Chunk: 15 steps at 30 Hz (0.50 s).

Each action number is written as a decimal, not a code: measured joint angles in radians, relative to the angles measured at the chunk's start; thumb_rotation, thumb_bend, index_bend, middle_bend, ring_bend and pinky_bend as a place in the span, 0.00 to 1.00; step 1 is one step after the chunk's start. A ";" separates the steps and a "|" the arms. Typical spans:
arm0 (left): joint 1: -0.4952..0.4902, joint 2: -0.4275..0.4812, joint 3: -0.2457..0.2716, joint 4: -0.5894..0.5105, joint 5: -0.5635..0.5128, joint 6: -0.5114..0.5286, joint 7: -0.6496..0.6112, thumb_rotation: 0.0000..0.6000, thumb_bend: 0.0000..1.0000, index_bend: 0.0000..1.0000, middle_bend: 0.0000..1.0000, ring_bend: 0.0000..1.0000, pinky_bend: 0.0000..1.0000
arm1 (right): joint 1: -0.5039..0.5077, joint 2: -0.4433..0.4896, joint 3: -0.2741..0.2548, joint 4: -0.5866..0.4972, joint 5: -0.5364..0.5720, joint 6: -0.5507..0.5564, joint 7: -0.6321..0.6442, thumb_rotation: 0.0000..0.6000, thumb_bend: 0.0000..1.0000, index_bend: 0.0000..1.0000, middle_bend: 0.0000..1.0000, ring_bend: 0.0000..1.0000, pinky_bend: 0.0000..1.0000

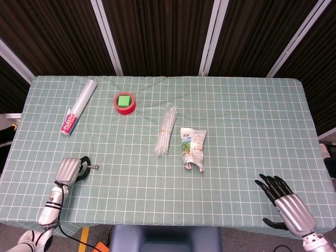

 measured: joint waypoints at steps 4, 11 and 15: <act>0.000 0.013 0.000 -0.028 0.003 0.016 0.005 1.00 0.42 0.54 1.00 1.00 1.00 | 0.001 0.000 -0.001 0.000 0.000 -0.003 -0.002 1.00 0.24 0.00 0.00 0.00 0.00; -0.001 0.044 0.002 -0.107 0.015 0.056 0.032 1.00 0.42 0.54 1.00 1.00 1.00 | 0.001 -0.001 -0.001 -0.001 0.000 -0.004 -0.002 1.00 0.24 0.00 0.00 0.00 0.00; 0.000 0.065 0.004 -0.170 0.022 0.071 0.048 1.00 0.42 0.54 1.00 1.00 1.00 | 0.002 0.000 -0.001 0.000 0.000 -0.004 0.000 1.00 0.24 0.00 0.00 0.00 0.00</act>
